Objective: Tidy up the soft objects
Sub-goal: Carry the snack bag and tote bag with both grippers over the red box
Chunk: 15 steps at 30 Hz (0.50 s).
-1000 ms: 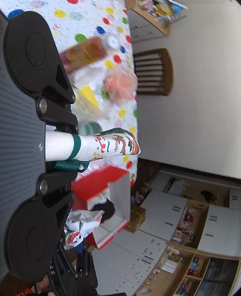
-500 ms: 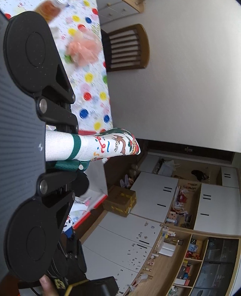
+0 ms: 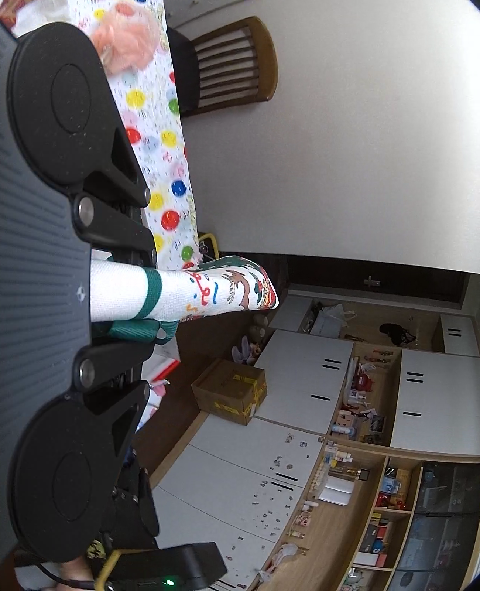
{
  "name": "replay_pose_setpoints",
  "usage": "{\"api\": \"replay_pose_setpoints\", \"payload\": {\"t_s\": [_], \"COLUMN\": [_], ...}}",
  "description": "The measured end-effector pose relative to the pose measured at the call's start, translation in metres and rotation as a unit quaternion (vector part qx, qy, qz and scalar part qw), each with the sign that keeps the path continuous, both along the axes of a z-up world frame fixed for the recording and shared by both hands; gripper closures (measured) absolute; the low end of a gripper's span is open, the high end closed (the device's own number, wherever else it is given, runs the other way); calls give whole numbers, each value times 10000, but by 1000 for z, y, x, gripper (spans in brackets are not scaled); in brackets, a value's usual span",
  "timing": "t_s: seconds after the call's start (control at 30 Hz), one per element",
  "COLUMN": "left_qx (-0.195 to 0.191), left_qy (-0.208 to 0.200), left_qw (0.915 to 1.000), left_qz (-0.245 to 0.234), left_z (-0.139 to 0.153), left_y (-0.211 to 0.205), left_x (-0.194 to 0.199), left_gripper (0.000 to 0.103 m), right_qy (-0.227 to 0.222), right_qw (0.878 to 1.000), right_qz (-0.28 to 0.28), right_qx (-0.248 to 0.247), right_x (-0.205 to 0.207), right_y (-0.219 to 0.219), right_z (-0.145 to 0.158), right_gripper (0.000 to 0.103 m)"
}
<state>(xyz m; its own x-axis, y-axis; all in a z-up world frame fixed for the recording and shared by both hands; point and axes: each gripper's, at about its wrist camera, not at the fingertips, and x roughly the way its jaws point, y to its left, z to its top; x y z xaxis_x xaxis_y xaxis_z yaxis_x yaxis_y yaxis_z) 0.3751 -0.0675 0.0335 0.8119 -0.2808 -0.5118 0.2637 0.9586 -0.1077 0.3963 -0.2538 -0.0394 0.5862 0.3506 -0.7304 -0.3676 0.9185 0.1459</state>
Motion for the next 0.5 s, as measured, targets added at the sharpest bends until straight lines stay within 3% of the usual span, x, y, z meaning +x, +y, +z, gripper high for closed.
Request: {"api": "replay_pose_setpoints", "payload": {"t_s": [0.23, 0.5], "left_qx": [0, -21], "left_qy": [-25, 247], "left_qw": [10000, 9994], "left_qz": [34, 250], "left_z": [-5, -35], "left_y": [-34, -52], "left_x": [32, 64], "left_gripper": [95, 95], "right_qy": [66, 253], "right_qw": [9999, 9995], "right_qz": [-79, -110], "right_qx": [-96, -164], "right_x": [32, 63], "right_y": [-16, -23], "right_z": [-13, -39], "right_gripper": [38, 38]}}
